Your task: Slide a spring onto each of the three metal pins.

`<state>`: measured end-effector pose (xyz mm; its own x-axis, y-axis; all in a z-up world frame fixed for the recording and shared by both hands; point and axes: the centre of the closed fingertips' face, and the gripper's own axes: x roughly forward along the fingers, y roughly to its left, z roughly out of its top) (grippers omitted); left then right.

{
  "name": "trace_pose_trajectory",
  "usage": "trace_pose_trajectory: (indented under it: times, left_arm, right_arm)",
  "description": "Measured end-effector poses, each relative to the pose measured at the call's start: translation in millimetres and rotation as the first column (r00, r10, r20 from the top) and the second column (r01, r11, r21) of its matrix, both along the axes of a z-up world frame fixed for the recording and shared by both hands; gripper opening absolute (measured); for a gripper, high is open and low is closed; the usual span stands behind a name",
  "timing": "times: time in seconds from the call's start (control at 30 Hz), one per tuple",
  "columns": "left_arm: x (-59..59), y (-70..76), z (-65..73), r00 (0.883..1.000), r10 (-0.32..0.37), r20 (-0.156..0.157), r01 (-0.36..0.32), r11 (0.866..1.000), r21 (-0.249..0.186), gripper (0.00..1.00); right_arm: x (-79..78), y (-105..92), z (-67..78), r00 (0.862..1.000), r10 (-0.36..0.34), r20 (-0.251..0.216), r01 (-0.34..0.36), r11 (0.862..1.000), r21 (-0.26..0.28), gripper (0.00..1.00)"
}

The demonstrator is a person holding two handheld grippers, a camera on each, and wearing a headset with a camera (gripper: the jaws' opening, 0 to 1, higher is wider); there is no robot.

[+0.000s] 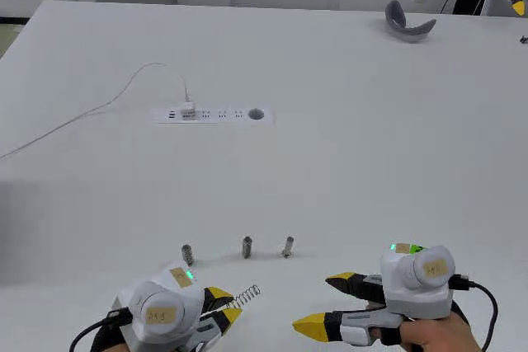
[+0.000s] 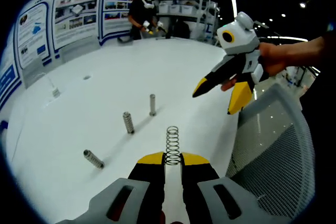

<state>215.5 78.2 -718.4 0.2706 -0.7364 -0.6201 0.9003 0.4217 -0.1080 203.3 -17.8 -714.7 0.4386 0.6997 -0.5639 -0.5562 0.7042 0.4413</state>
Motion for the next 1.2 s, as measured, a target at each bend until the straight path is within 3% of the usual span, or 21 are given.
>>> trace_pose_trajectory:
  times: [0.33,0.6,0.93,1.2]
  left_arm:
    - [-7.9,-1.0,18.9,0.999,-0.029,0.031,0.029,0.999,-0.017,0.11]
    - [-11.3,-7.3,23.2,0.998,-0.052,0.042,0.053,0.998,-0.028,0.11]
    - [-15.0,-13.0,25.2,0.997,-0.06,0.042,0.062,0.997,-0.04,0.11]
    - [-18.3,-20.6,31.4,0.996,-0.07,0.05,0.073,0.996,-0.055,0.11]
  right_arm:
    - [3.1,25.5,11.3,0.999,0.034,-0.01,-0.033,0.995,0.095,0.63]
    - [7.2,47.5,20.1,0.997,0.07,-0.026,-0.065,0.984,0.167,0.55]
    - [9.0,66.3,24.8,0.993,0.089,-0.072,-0.067,0.964,0.259,0.44]
    - [10.3,70.9,28.6,0.991,0.068,-0.112,-0.026,0.942,0.335,0.34]
